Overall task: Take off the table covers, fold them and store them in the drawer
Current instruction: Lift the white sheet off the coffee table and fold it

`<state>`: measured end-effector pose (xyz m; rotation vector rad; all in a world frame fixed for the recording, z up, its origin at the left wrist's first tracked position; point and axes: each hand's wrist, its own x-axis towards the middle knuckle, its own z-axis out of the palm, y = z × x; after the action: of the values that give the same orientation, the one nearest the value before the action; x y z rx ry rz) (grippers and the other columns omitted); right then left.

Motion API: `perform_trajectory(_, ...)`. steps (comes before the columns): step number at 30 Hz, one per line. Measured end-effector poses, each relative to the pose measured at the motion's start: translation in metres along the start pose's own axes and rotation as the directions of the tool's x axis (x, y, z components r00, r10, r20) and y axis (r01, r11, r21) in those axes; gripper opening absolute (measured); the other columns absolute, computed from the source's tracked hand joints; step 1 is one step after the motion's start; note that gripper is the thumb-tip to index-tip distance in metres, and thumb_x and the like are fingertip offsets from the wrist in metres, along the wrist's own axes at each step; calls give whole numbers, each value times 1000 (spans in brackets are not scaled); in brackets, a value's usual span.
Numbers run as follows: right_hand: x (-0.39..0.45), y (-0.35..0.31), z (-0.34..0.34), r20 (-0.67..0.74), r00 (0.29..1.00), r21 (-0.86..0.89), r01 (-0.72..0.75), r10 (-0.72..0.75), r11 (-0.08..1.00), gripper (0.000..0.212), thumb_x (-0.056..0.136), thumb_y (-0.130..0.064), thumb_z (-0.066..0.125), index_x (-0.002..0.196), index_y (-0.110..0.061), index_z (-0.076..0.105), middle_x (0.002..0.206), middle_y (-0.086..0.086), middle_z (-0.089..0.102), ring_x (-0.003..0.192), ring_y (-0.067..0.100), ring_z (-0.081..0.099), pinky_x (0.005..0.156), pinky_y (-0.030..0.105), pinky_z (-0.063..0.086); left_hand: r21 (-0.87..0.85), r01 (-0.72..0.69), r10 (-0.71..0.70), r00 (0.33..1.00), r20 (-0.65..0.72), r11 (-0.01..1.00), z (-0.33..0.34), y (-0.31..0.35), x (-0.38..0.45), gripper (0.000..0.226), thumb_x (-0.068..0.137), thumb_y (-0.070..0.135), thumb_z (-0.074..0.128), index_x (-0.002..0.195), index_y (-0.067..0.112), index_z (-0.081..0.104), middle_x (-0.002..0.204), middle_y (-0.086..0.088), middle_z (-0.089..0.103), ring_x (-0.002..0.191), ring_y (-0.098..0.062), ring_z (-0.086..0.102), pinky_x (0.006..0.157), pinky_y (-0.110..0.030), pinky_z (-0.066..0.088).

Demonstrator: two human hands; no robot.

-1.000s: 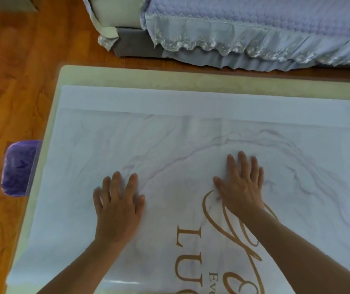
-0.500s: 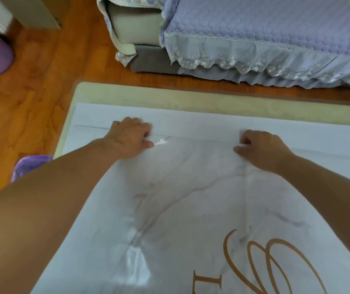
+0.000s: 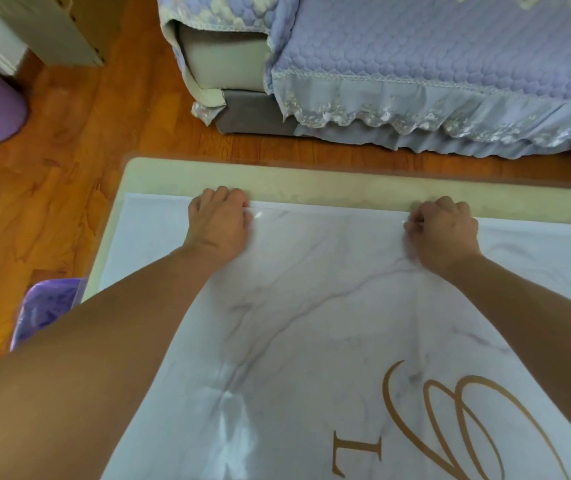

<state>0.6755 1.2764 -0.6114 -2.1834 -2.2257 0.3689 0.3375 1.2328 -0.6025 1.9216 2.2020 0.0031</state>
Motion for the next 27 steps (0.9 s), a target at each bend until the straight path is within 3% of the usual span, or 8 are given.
perform_trajectory(7, 10, -13, 7, -39, 999, 21, -24, 24, 1000, 25, 102, -26, 46, 109, -8, 62, 114, 14, 50, 107, 37, 40, 93, 46, 35, -52, 58, -61, 997, -45, 997, -1, -12, 9, 24, 103, 21, 48, 123, 12, 59, 123, -11, 56, 114, -29, 48, 97, -38, 41)
perform_trajectory(13, 16, -14, -3, 8, 997, 69, -79, 79, 995, 24, 101, -29, 51, 109, -10, 62, 116, 13, 54, 109, 36, 43, 94, 46, 36, -23, 43, -45, 995, -94, 999, 1, -22, -1, 32, 104, 31, 49, 132, 16, 55, 127, -10, 55, 119, -31, 49, 105, -42, 38)
perform_trajectory(17, 16, -17, -3, 27, 996, 63, -92, 90, 994, 25, 103, -27, 47, 111, -11, 64, 119, 14, 52, 110, 38, 42, 94, 45, 35, 79, -67, 72, 995, -62, 995, -2, -34, -2, 32, 106, 25, 43, 133, 14, 55, 128, -11, 57, 116, -32, 50, 103, -44, 40)
perform_trajectory(27, 20, -16, -3, 72, 989, 113, -140, 132, 984, 22, 104, -26, 44, 108, -13, 61, 118, 14, 51, 112, 37, 42, 97, 45, 34, 95, -28, 26, 999, 19, 995, -8, -27, 16, 25, 108, 27, 37, 125, 14, 51, 122, -10, 54, 110, -31, 44, 94, -42, 41)
